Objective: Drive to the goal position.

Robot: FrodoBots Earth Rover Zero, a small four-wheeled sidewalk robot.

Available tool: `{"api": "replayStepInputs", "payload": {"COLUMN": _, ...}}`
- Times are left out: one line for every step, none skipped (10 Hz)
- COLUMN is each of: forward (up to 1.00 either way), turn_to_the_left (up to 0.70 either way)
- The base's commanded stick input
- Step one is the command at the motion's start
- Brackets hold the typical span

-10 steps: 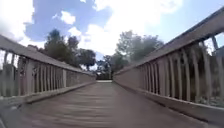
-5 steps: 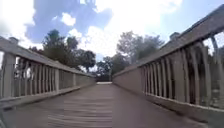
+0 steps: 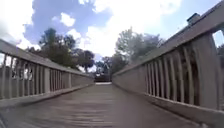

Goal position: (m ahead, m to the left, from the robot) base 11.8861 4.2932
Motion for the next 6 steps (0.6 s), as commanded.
{"api": "replayStepInputs", "payload": {"forward": 0.85, "turn_to_the_left": 0.0}}
{"api": "replayStepInputs", "payload": {"forward": 0.85, "turn_to_the_left": 0.0}}
{"api": "replayStepInputs", "payload": {"forward": 0.85, "turn_to_the_left": 0.0}}
{"api": "replayStepInputs", "payload": {"forward": 0.85, "turn_to_the_left": 0.0}}
{"api": "replayStepInputs", "payload": {"forward": 0.85, "turn_to_the_left": 0.04}}
{"api": "replayStepInputs", "payload": {"forward": 0.85, "turn_to_the_left": 0.34}}
